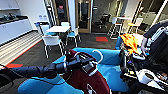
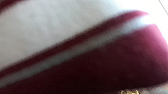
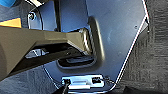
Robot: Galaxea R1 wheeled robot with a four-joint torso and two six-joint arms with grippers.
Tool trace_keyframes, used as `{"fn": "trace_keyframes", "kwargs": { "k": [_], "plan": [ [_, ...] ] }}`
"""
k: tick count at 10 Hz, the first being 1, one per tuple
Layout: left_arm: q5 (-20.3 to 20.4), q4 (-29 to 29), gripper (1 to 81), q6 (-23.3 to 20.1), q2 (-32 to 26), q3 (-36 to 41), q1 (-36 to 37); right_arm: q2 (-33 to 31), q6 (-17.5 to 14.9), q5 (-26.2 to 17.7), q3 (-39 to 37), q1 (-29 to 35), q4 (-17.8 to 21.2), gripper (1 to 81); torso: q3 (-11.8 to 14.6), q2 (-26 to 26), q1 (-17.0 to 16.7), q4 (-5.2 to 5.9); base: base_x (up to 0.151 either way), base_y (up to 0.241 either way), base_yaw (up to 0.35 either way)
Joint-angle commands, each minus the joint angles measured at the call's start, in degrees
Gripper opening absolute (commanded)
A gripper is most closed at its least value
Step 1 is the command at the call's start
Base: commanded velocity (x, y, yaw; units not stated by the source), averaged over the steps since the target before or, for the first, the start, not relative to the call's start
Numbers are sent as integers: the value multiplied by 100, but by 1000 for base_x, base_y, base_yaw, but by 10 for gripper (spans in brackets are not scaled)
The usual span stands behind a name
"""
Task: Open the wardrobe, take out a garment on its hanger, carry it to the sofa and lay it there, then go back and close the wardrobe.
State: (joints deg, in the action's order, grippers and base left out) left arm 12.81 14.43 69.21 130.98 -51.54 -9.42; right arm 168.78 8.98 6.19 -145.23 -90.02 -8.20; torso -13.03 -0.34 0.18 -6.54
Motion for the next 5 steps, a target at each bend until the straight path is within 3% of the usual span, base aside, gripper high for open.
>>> {"fn": "trace_keyframes", "kwargs": {
  "k": [1,2,3,4,5],
  "plan": [
    [459,323,10,-127,147,110,946,-26,-20,-364,22,40,-67,811,0,0,0,0,0,0,0],
    [336,297,10,-127,298,-58,946,-26,-20,-356,22,40,-67,811,0,0,-5,0,0,0,0],
    [284,288,10,-127,490,-225,981,-26,-20,-356,22,31,-67,811,0,0,-5,150,0,0,0],
    [274,279,10,-118,658,-357,1007,-26,-20,-356,22,40,-67,811,0,0,-5,376,0,0,0],
    [274,244,10,-118,859,-557,1051,-26,-20,-356,22,41,-58,811,0,0,-5,83,0,0,0]
  ]
}}
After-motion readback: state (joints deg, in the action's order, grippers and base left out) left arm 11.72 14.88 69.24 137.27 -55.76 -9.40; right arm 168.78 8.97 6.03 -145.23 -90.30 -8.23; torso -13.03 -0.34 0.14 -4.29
